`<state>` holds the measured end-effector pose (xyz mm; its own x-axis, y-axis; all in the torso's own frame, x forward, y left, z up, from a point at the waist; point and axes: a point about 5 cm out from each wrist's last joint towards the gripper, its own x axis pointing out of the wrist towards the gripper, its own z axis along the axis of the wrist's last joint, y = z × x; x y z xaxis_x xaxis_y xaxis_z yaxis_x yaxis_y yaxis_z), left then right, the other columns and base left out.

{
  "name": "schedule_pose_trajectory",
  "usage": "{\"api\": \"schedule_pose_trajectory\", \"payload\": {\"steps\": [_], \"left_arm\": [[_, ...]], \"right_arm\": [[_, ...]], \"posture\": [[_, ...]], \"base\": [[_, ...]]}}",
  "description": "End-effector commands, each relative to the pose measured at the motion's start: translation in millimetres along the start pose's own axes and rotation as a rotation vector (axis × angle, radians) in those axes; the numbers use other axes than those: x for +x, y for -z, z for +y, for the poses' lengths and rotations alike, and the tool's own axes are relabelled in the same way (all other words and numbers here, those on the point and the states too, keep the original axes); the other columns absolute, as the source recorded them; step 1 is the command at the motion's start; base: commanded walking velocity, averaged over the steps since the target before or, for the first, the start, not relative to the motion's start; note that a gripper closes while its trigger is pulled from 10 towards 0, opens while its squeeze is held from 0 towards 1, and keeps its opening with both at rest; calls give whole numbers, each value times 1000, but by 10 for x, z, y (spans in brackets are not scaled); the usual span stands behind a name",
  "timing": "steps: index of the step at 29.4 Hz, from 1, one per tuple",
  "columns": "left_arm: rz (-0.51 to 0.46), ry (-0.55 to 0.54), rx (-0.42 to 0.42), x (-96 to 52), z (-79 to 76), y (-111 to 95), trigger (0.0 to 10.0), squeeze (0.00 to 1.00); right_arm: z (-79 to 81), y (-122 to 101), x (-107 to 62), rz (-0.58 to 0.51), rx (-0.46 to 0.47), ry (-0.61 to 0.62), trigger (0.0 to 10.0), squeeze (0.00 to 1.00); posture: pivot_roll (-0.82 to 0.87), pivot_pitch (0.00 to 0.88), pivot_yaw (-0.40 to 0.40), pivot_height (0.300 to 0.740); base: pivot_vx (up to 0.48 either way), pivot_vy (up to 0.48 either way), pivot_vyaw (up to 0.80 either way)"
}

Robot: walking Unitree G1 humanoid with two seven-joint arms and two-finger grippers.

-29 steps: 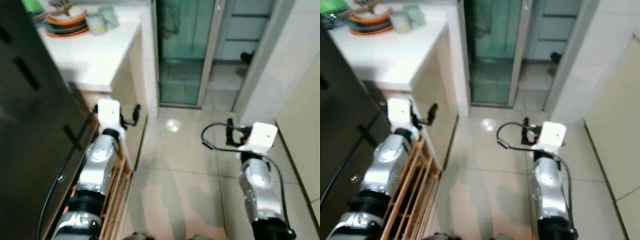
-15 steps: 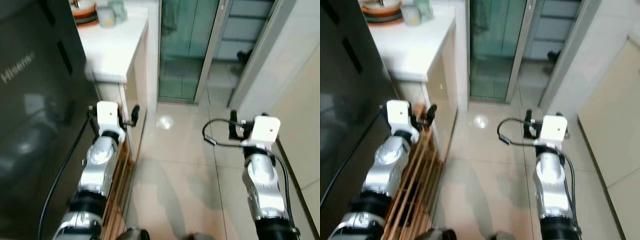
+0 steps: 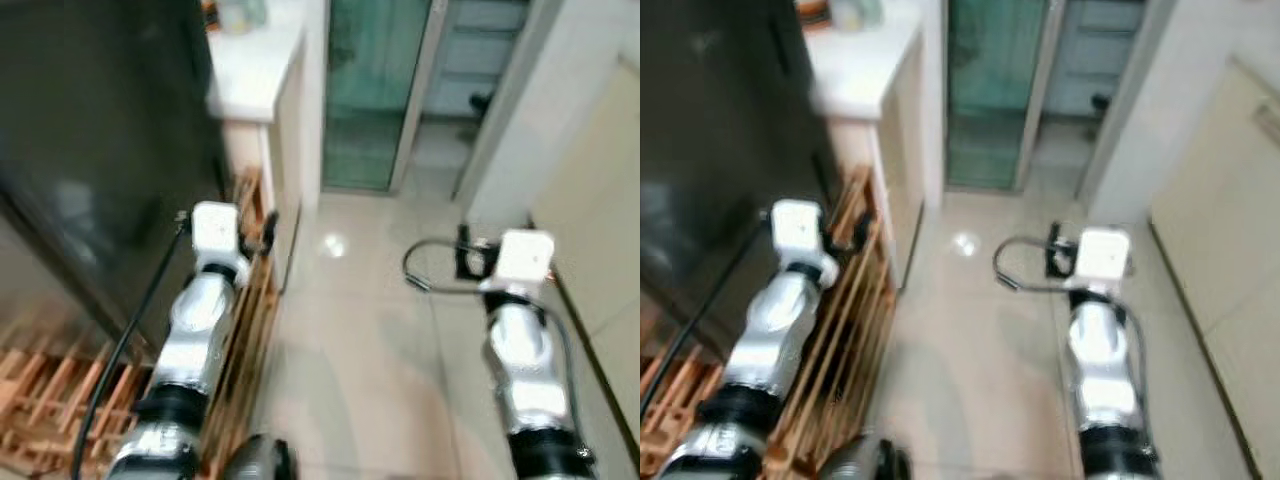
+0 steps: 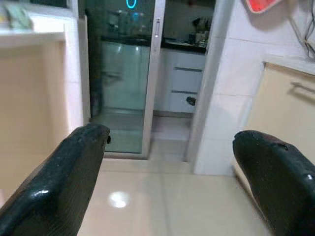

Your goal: Restocking fridge

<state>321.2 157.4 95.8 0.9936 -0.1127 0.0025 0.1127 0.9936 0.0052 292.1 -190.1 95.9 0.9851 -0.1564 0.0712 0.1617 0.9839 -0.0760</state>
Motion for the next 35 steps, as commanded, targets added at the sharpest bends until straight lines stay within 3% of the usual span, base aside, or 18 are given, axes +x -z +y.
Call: {"api": "schedule_pose_trajectory", "payload": {"steps": [1, 12, 14, 16, 17, 19, 21, 22, 25, 26, 29, 32, 35], "left_arm": [[-61, 31, 25, 88, -56, -166, 10000, 0], [-77, 21, 15, 54, -27, -189, 10000, 0], [-106, 24, -5, -172, 49, -168, 10000, 0], [-111, 28, -1, -229, 68, -163, 10000, 0], [-122, 38, 23, -412, 163, -128, 10000, 0], [-113, 9, 37, -537, 311, -100, 10000, 0], [-125, -53, 63, -616, 493, -131, 10000, 0], [-125, -53, 63, -616, 493, -131, 10000, 0], [-143, -153, 33, -706, 703, -195, 10000, 0], [-154, -162, 10, -724, 708, -228, 10000, 0], [-199, 15, -95, -776, 508, -368, 10000, 0], [-207, 108, -54, -802, 453, -425, 10000, 0], [-177, 39, 34, -719, 463, -433, 10000, 0]], "right_arm": [[-31, 3, 15, 0, -4, 5, 10000, 0], [43, 22, 66, 12, -18, -33, 10000, 0], [73, -1, 53, -6, -26, -57, 10000, 0], [75, -7, 49, -9, -27, -61, 10000, 0], [73, -6, 35, -11, -33, -72, 10000, 0], [71, 16, 27, -1, -36, -84, 10000, 0], [73, 37, 28, 12, -37, -97, 10000, 0], [73, 37, 28, 12, -37, -97, 10000, 0], [99, 56, 61, 26, -43, -135, 10000, 0], [110, 63, 79, 32, -42, -144, 10000, 0], [142, 61, 145, 44, -33, -163, 10000, 0], [169, 61, 177, 51, -31, -180, 10000, 0], [242, 75, 214, 64, -28, -209, 10000, 0]], "posture": [[-107, 0, 22, 740], [-91, 0, 17, 740], [-94, 0, 12, 740], [-92, 0, 11, 740], [-79, 0, -1, 740], [-68, 0, -14, 740], [-59, 0, -25, 740], [-59, 0, -25, 740], [-13, 0, -78, 740], [2, 0, -96, 740], [31, 0, -123, 740], [49, 0, -134, 740], [74, 0, -143, 740]], "base": [[0, 0, 0], [0, 0, 0], [0, 0, 0], [0, 0, 0], [0, 0, 0], [0, 0, 0], [0, 0, 0], [0, 0, 0], [0, 0, 0], [0, 0, 0], [0, 0, 0], [0, 0, 0], [0, 0, 0]]}}
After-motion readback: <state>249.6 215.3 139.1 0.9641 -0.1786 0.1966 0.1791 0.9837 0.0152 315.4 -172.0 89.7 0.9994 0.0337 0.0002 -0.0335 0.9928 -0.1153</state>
